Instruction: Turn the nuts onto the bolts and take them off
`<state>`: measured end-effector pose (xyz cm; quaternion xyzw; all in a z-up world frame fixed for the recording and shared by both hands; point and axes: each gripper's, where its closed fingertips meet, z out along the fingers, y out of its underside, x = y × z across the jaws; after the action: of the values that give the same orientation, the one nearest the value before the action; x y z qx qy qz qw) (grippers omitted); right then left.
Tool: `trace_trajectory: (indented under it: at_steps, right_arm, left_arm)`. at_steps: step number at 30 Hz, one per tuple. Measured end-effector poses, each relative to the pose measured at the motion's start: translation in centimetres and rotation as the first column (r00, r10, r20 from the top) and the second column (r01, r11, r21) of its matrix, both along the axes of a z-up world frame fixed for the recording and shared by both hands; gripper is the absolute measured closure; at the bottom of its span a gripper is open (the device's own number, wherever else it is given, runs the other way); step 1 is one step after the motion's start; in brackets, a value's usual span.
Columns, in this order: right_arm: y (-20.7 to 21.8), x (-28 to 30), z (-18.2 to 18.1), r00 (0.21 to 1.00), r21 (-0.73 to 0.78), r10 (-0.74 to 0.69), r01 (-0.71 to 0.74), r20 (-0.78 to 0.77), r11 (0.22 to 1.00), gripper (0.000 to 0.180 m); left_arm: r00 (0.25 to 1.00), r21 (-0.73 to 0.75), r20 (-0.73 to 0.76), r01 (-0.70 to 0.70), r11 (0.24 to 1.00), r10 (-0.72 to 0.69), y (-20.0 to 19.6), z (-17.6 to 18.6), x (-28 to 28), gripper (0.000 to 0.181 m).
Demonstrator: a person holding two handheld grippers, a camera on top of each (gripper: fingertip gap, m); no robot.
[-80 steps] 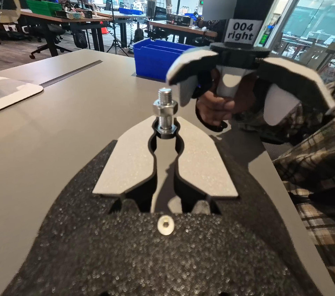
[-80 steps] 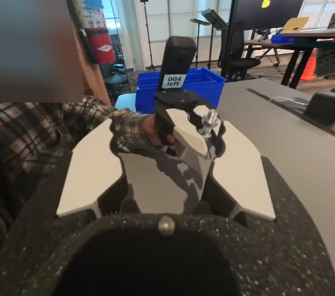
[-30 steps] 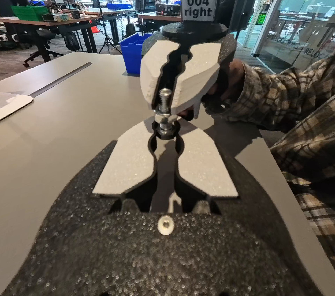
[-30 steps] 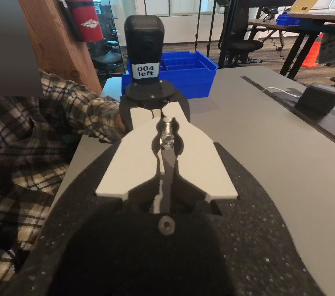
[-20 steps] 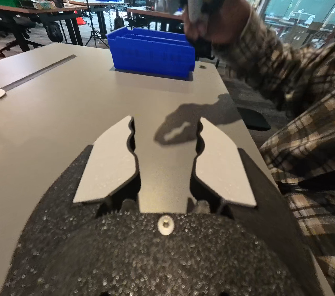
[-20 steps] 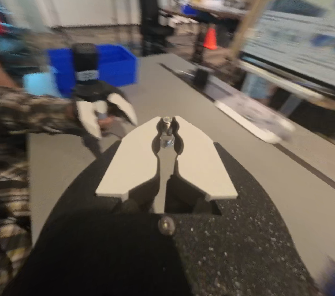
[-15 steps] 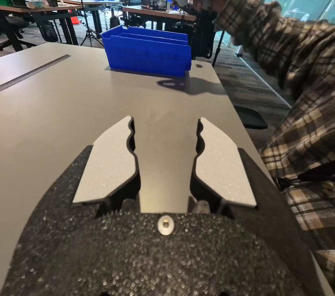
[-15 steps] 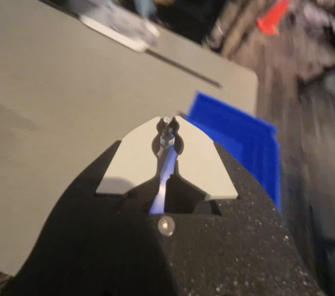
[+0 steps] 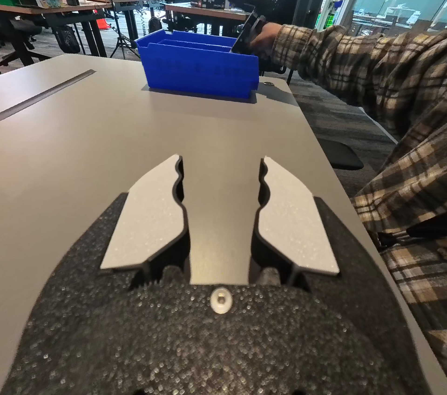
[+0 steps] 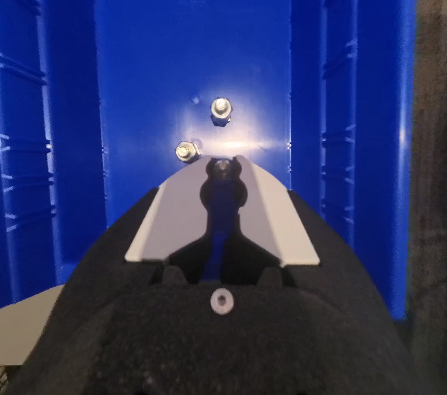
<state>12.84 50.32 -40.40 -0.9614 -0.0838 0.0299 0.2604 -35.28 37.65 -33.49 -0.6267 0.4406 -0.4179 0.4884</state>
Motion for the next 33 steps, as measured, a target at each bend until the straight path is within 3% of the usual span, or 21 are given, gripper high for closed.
trace_trajectory:
  at_steps: [3,6,9,12,14,16,22,27,33]
  right_arm:
    - [0.7,0.0,3.4,1.000,0.113,0.002,-0.001,-0.008,0.994,0.159]
    - [1.4,-2.6,11.2,0.995,0.366,0.074,-0.047,-0.061,0.930,0.146]
    - [0.5,-8.4,19.2,0.968,0.631,0.245,-0.162,-0.047,0.759,0.125]
    - [-1.6,-15.7,22.6,0.908,0.767,0.419,-0.279,0.015,0.578,0.107]
    - [-2.9,-20.4,22.2,0.847,0.793,0.531,-0.344,0.031,0.502,0.104]
    - [-3.5,-24.3,20.5,0.789,0.797,0.614,-0.373,0.004,0.475,0.097]
    - [-3.1,-31.8,11.8,0.648,0.744,0.761,-0.494,-0.030,0.450,0.091]
    - [-2.3,-34.3,6.5,0.617,0.712,0.787,-0.539,-0.029,0.449,0.090]
    - [-2.9,-34.8,5.8,0.609,0.733,0.793,-0.548,0.020,0.403,0.091]
  left_arm:
    - [1.000,-0.001,0.007,-0.003,1.000,0.003,0.1,0.1,-0.2,0.122]
    - [1.000,-0.003,0.012,-0.007,1.000,0.007,0.2,0.2,-0.4,0.122]
    - [1.000,-0.001,0.012,-0.010,1.000,0.010,0.3,0.2,-0.4,0.122]
    - [1.000,-0.004,0.010,-0.017,1.000,0.017,0.4,0.1,-0.5,0.122]
    - [1.000,-0.006,0.009,-0.020,1.000,0.020,0.5,0.1,-0.6,0.122]
    - [1.000,-0.008,0.008,-0.025,1.000,0.025,0.6,0.0,-0.7,0.122]
    - [0.999,-0.010,0.004,-0.036,0.999,0.036,0.9,-0.1,-1.0,0.122]
    - [0.998,-0.001,-0.017,-0.052,0.999,0.052,1.3,-0.3,-1.6,0.122]
    - [0.992,0.035,-0.036,-0.117,0.993,0.118,2.0,0.6,-2.7,0.122]
